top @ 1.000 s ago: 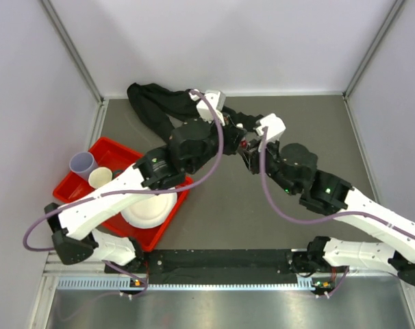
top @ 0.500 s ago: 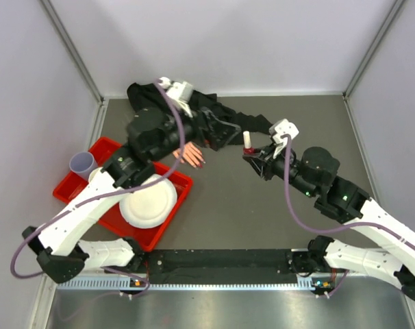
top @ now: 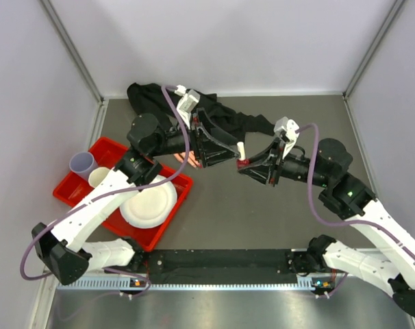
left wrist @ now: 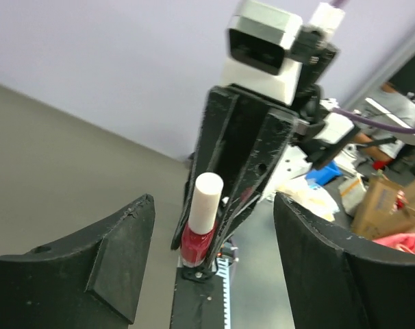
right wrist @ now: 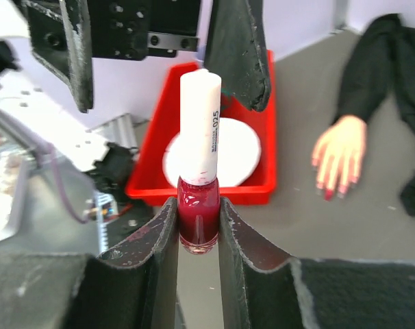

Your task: Paint the nails

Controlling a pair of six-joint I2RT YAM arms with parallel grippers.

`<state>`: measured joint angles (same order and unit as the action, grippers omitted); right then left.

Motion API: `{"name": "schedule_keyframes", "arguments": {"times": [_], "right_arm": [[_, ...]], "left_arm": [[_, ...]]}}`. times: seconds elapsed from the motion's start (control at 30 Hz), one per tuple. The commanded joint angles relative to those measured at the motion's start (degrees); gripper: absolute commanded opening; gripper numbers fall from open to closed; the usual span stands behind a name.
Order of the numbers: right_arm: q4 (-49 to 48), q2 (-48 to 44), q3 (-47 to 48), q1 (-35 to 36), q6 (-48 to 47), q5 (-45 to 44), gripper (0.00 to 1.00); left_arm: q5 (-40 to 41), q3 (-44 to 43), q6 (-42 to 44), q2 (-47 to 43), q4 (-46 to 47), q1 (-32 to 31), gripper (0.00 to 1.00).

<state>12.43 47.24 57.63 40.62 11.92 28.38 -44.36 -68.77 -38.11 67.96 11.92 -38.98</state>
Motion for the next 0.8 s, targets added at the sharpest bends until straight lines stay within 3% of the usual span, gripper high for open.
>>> {"name": "schedule_keyframes", "arguments": {"times": [0.0, 0.1, 0.4, 0.6, 0.67, 0.7, 0.77], "right_arm": [[-7.41, 0.83, 0.38, -2.21, 5.12, 10.63, 0.00], [-8.64, 1.53, 0.38, -2.47, 5.92, 11.87, 0.00], [-11.63, 3.47, 0.38, -3.00, 7.85, 15.39, 0.00], [-7.96, 3.47, 1.17, -3.09, 5.31, 9.52, 0.00], [-5.58, 3.38, 1.79, -2.74, 3.99, 2.93, 0.00], [-4.53, 3.47, 1.96, -1.87, 3.38, -0.31, 0.00], [0.73, 4.08, 3.63, 6.25, -1.69, -19.60, 0.00]], "left_arm": [[-6.53, 0.22, -3.99, 0.24, 12.34, 0.31, 0.73], [-7.32, 0.04, -4.78, 0.85, 12.95, 0.31, 0.69], [-6.88, -1.54, -3.81, 2.35, 9.08, 0.31, 0.67], [-6.45, -3.65, -3.30, 3.23, 7.42, 0.31, 0.28], [-2.24, -4.96, 0.81, 2.88, 1.29, -0.04, 0.02], [0.73, -5.49, 2.32, 2.70, -1.18, -0.30, 0.00], [11.09, -7.42, 7.31, 2.09, -9.23, -1.79, 0.00]]}}
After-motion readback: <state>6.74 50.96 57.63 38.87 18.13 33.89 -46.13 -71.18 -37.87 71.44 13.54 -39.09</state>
